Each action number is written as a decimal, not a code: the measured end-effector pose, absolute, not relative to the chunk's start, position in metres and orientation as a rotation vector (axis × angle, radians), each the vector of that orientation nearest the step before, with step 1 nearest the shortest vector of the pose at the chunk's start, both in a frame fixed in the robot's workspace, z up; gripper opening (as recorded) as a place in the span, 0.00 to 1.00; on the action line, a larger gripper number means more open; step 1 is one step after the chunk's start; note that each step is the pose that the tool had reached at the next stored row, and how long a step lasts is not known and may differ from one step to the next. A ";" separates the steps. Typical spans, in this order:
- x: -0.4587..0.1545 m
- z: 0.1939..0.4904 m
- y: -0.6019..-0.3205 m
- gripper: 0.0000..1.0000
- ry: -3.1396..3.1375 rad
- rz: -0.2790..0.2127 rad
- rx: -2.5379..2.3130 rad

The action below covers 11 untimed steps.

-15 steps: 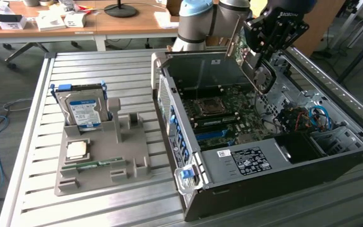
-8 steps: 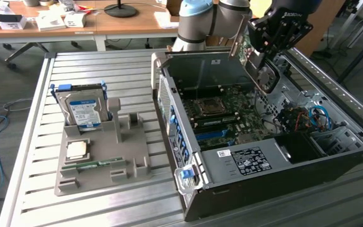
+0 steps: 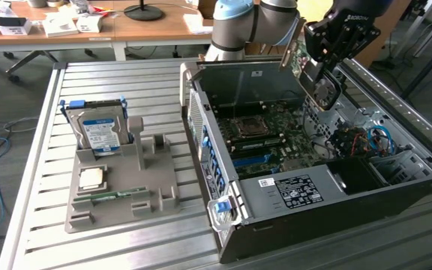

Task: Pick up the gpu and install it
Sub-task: 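Pick up the gpu and move the gpu toward the slot, then insert the gpu into the slot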

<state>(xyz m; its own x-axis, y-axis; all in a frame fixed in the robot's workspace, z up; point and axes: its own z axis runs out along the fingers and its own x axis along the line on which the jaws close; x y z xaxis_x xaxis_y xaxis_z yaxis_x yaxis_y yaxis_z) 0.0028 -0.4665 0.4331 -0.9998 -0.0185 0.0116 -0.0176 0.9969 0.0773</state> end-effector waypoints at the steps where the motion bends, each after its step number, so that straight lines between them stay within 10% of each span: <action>1: 0.003 0.433 -0.466 0.26 -3.127 -0.121 0.028; 11: 0.003 0.433 -0.466 0.26 -3.127 -0.121 0.028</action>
<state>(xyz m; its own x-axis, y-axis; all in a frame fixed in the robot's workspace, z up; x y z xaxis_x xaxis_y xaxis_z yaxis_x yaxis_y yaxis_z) 0.0028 -0.4665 0.4331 -0.9998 -0.0183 0.0115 -0.0173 0.9968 0.0774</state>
